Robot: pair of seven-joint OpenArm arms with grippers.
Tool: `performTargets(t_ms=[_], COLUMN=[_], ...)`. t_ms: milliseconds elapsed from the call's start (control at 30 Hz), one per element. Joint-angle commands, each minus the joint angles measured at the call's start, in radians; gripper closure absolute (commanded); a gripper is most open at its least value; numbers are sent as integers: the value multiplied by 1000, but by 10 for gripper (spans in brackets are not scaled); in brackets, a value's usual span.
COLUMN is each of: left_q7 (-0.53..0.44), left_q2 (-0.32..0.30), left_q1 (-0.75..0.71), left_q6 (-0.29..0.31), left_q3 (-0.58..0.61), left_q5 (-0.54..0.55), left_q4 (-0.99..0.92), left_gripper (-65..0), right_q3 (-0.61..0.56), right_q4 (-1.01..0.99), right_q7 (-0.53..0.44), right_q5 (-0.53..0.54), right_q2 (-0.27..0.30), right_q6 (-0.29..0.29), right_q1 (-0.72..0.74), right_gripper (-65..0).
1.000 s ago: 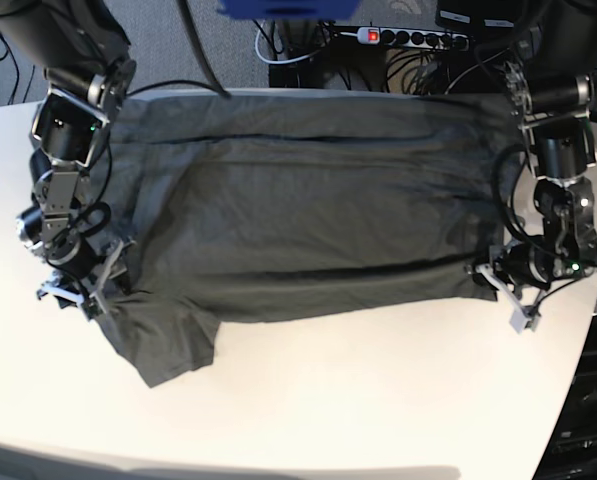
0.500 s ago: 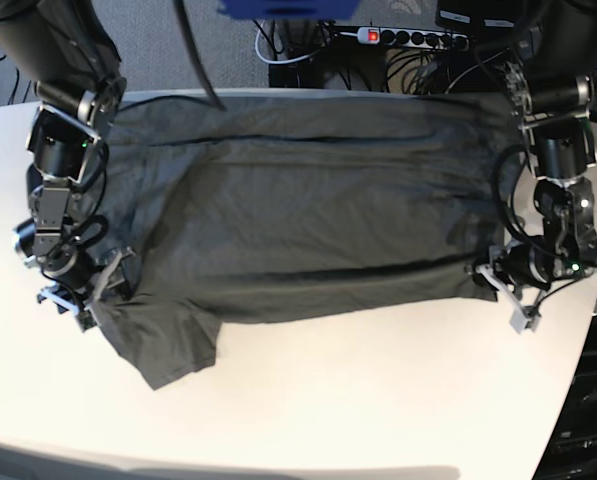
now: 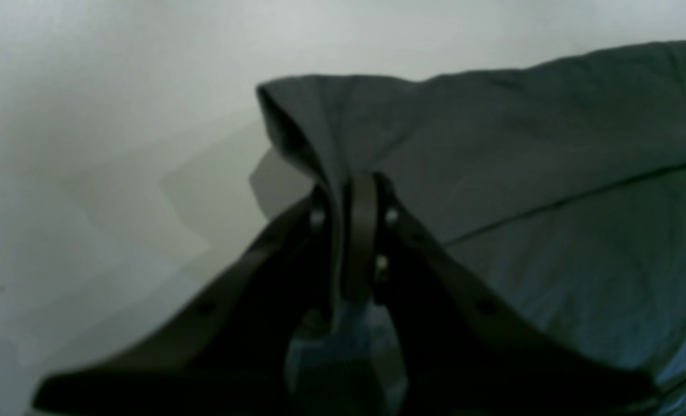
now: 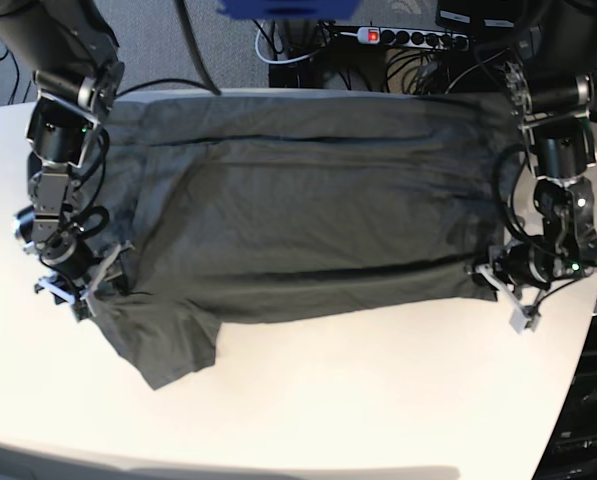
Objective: Fold the T-shirt properly
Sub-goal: 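Pull the right gripper's edge along the table, straightening the shirt side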
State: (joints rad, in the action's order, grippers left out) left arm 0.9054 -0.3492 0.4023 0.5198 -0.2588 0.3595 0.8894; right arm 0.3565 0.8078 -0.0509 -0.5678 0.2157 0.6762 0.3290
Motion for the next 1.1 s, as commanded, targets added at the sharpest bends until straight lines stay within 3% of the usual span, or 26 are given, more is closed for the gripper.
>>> performTargets(t_ms=[0, 333, 533, 600, 1067], left_q7=[-15, -15, -13, -12, -13], left_q2=[-15, -15, -17, -17, -17], left_q1=[31, 30, 30, 30, 27], left_q6=[1, 3, 6, 6, 7], left_q3=[-4, -4, -4, -4, -4], left_q5=[14, 11, 11, 13, 14], left_q4=[18, 18, 20, 20, 20], left_gripper=[-41, -41, -41, -41, -41], right_q3=[-4, -34, -90, -90, -83], right_q4=[-18, -18, -18, -18, 58], right_q7=[188, 188, 228, 233, 231], right_q5=[-143, -143, -143, -143, -145], right_q2=[4, 9, 18, 18, 47], right_q6=[22, 22, 22, 22, 22], right_q1=[-34, -31, -34, -34, -44], right_gripper=[-358, -344, -106, -68, -22])
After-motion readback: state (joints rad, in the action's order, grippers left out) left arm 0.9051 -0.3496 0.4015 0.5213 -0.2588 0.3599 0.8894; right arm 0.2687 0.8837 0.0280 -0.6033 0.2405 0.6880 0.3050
